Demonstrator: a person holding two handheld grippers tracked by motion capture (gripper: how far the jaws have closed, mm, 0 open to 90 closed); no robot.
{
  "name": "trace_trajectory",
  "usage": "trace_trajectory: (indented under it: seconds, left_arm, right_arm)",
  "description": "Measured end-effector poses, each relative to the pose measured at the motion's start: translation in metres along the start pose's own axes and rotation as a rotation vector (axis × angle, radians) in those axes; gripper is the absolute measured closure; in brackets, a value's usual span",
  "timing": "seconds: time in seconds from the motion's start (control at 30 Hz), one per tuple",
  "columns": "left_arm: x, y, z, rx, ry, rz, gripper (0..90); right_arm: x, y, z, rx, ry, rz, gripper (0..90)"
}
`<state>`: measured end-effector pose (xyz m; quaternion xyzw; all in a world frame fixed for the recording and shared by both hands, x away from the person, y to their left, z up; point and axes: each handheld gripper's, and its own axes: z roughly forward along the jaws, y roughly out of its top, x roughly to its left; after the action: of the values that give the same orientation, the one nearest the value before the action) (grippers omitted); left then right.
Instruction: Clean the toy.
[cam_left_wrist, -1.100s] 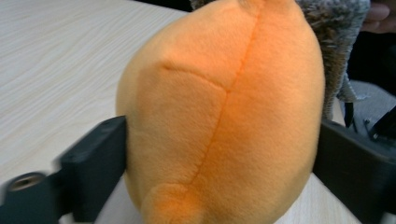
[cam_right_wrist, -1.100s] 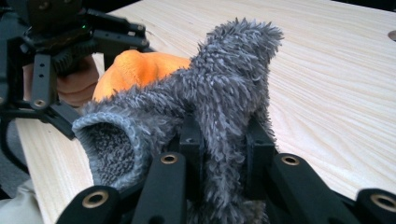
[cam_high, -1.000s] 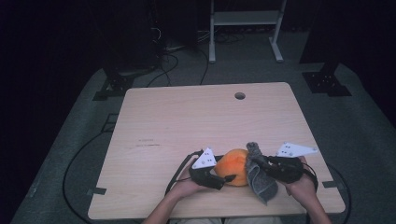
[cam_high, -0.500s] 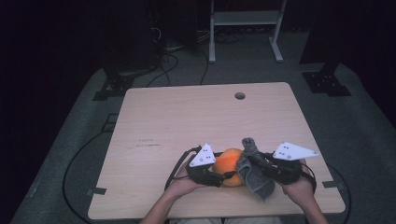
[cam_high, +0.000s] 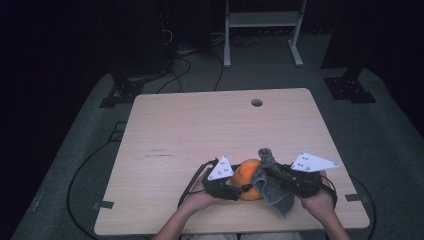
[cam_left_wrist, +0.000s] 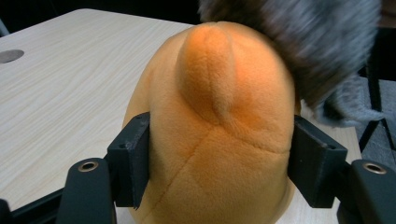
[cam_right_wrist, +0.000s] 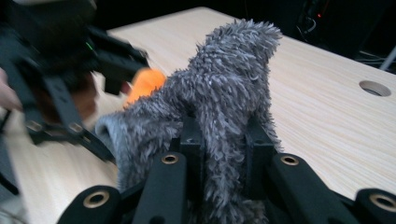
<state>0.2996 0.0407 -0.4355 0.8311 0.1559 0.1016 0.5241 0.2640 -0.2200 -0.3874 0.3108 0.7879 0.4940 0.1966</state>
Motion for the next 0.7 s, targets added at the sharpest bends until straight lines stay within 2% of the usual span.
trace_trajectory:
  seconds: [0.03, 0.13, 0.2, 0.3, 0.37, 0.43, 0.5, 0.53, 0.57, 0.67, 0.7]
  left_arm:
    - [0.0, -0.001, 0.0, 0.001, -0.006, -0.004, 32.9]
    - [0.0, -0.002, 0.003, -0.003, -0.009, -0.013, 35.2]
    - [-0.001, -0.001, 0.004, -0.007, -0.005, -0.008, 35.3]
    - [-0.002, -0.002, 0.006, -0.017, 0.0, -0.008, 35.9]
    - [-0.002, -0.003, 0.004, -0.014, 0.007, -0.015, 36.0]
    - [0.0, -0.003, 0.002, -0.012, 0.01, -0.02, 36.1]
    - [0.002, -0.003, 0.001, -0.014, 0.012, -0.033, 36.1]
    - [0.002, -0.003, 0.001, -0.014, 0.012, -0.033, 36.1]
    - [0.003, -0.003, 0.002, -0.02, 0.011, -0.042, 36.1]
    - [0.003, -0.004, 0.004, -0.029, 0.02, -0.055, 36.2]
    - [0.003, -0.004, 0.006, -0.038, 0.025, -0.064, 36.2]
  right_arm:
    - [-0.001, -0.003, 0.003, 0.009, -0.005, -0.005, 73.6]
    - [-0.018, -0.015, 0.006, 0.026, -0.015, 0.045, 73.5]
    - [-0.023, -0.018, 0.003, 0.035, -0.033, 0.079, 73.8]
    - [-0.012, -0.009, -0.002, 0.008, -0.013, 0.053, 73.8]
    - [0.002, 0.0, 0.0, -0.016, 0.026, 0.004, 73.5]
    - [0.008, 0.001, 0.005, 0.001, 0.013, -0.039, 73.5]
    - [0.001, -0.003, 0.006, 0.015, -0.017, -0.033, 73.6]
    - [0.001, -0.003, 0.006, 0.015, -0.017, -0.033, 73.6]
    - [-0.015, -0.014, 0.003, 0.034, -0.055, 0.027, 73.8]
    - [-0.017, -0.016, 0.0, 0.036, -0.065, 0.049, 74.1]
    - [-0.013, -0.013, 0.0, 0.029, -0.059, 0.035, 74.1]
